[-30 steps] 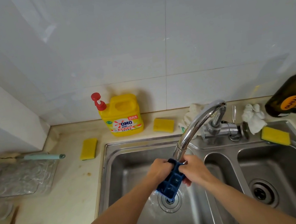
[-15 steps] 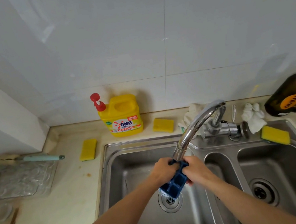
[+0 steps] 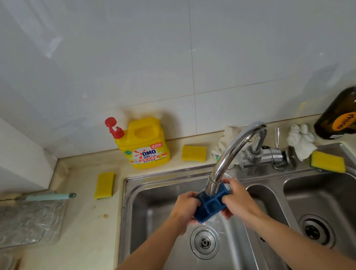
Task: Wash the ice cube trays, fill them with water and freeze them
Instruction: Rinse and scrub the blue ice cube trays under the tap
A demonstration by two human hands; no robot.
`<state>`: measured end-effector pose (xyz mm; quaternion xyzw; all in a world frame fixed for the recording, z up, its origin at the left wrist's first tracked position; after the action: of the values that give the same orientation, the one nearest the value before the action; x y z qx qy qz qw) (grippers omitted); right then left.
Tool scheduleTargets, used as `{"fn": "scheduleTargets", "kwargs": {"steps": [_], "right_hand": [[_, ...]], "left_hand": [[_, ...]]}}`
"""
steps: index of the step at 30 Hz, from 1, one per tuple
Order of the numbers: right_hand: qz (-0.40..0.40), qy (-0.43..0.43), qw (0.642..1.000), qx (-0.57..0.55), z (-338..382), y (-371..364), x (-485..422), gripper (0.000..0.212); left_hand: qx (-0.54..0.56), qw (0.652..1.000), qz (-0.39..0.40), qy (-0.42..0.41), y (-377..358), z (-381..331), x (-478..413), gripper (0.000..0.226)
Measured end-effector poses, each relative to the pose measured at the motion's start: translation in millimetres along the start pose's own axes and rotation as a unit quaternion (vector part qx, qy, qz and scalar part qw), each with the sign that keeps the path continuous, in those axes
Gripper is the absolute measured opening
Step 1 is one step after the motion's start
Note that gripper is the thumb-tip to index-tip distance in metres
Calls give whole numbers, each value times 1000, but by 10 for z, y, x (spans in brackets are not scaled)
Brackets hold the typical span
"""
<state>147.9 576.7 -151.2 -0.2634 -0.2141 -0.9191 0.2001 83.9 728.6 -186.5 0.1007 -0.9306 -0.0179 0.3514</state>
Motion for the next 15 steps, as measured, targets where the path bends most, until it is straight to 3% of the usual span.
{"fn": "scheduleTargets", "kwargs": {"steps": [8,15], "right_hand": [[24,49,998,42,119,-23,79,47],[55,25,998,12,46,-26,133,35]], "left_hand": [[-23,997,-51,-51,73,-193,9,21],[-2,992,-117,-39,118,-205,25,24]]}}
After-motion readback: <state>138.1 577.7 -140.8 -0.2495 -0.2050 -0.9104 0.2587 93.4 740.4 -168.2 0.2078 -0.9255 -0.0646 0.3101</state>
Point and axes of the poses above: each hand's wrist, its own x-axis away from the middle knuckle, its own y-axis out of the back of the hand, z = x × y, the point moved 10 cm from there along -x, towards the middle knuckle, and after that the axes turned 3 degrees about -y, right-handed, at the moved point
